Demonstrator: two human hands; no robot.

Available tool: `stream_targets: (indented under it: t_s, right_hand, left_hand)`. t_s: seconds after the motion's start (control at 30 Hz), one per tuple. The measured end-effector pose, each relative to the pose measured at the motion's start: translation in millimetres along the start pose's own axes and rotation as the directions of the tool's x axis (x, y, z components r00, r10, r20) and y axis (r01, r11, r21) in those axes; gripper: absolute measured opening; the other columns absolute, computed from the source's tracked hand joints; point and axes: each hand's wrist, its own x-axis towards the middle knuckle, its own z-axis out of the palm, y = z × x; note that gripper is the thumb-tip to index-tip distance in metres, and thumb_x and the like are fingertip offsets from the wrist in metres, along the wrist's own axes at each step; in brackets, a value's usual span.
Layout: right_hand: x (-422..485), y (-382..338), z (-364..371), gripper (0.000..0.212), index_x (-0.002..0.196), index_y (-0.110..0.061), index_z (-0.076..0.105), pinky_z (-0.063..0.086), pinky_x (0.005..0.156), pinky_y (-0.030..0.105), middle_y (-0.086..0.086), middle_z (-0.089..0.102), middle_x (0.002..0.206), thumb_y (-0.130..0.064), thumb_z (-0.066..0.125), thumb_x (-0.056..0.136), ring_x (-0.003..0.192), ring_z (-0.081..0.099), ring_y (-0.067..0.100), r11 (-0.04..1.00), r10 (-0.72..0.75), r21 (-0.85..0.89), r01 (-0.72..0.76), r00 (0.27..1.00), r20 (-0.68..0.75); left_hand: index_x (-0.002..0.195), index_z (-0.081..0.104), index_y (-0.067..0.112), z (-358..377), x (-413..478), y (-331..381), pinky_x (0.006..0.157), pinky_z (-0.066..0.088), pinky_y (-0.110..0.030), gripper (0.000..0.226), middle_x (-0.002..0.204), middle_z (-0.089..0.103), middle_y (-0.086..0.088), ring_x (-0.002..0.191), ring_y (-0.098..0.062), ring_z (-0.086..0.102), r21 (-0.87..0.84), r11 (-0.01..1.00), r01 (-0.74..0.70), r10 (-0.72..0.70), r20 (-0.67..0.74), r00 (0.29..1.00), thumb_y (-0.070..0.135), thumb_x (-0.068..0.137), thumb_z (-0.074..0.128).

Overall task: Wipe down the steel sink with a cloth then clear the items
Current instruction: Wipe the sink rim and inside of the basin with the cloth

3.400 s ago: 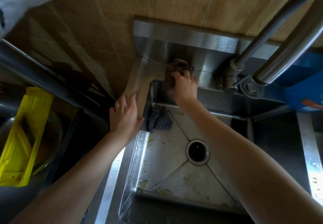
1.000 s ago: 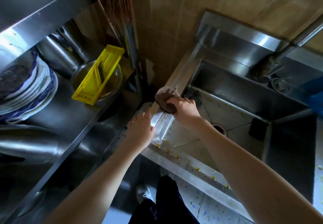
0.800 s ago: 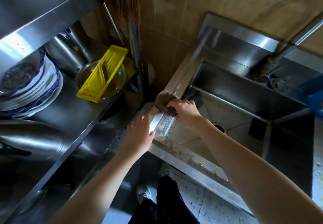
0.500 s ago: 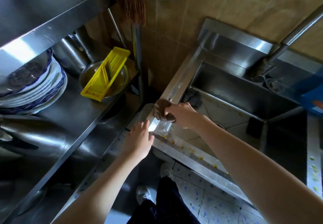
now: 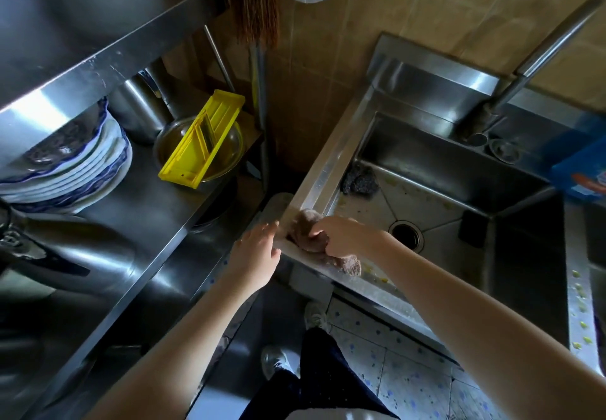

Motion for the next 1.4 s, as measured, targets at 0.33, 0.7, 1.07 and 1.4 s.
stream_targets:
  t_s: [0.33, 0.7, 1.07, 1.4]
  right_hand:
    - [-38.0, 8.0, 48.7, 0.046, 0.138, -0.033, 0.041, 0.031, 0.104, 0.052, 0.003, 0.038, 0.135, -0.046, 0.047, 0.094, 0.125, 0.043, 0.03, 0.962, 0.26, 0.109, -0.25, 0.961, -0.092]
    - [-64.7, 16.8, 94.6, 0.056, 0.137, -0.028, 0.045, 0.04, 0.096, 0.036, 0.006, 0.053, 0.123, -0.044, 0.061, 0.086, 0.114, 0.051, 0.029, 0.892, 0.406, 0.367, -0.264, 0.824, -0.395]
    - [-52.5, -1.2, 96.1, 0.041, 0.132, -0.038, 0.046, 0.039, 0.09, 0.04, -0.001, 0.044, 0.138, -0.041, 0.051, 0.092, 0.112, 0.054, 0.03, 0.939, 0.34, 0.223, -0.261, 0.797, -0.499]
    - [-109.7, 60.4, 124.4, 0.039, 0.134, -0.04, 0.046, 0.039, 0.093, 0.038, -0.007, 0.041, 0.141, -0.043, 0.047, 0.094, 0.114, 0.052, 0.023, 0.874, 0.482, 0.317, -0.369, 0.748, -0.456]
  left_hand:
    - [0.142, 0.034, 0.022, 3.4, 7.5, -4.8, 0.109, 0.027, -0.042, 0.051, 0.149, 0.032, -0.004, 0.136, -0.025, 0.031, -0.068, 0.984, -0.165, 0.163, -0.027, 0.986, 0.026, 0.093, 0.05]
    - [0.135, 0.043, 0.024, 13.1, 19.8, 4.9, 0.113, 0.022, -0.043, 0.047, 0.15, 0.029, -0.004, 0.138, -0.025, 0.028, 0.011, 0.972, -0.235, 0.235, 0.0, 0.972, 0.024, 0.09, 0.056]
    - [0.138, 0.041, 0.025, 11.4, 19.3, 11.3, 0.11, 0.022, -0.047, 0.053, 0.149, 0.028, -0.004, 0.137, -0.027, 0.028, 0.056, 0.977, -0.206, 0.204, 0.03, 0.978, 0.032, 0.089, 0.059]
    - [0.143, 0.032, 0.029, 30.1, 18.7, 37.5, 0.115, 0.015, -0.049, 0.073, 0.155, 0.014, 0.0, 0.142, -0.029, 0.016, 0.09, 0.975, -0.204, 0.192, 0.127, 0.973, 0.056, 0.081, 0.059]
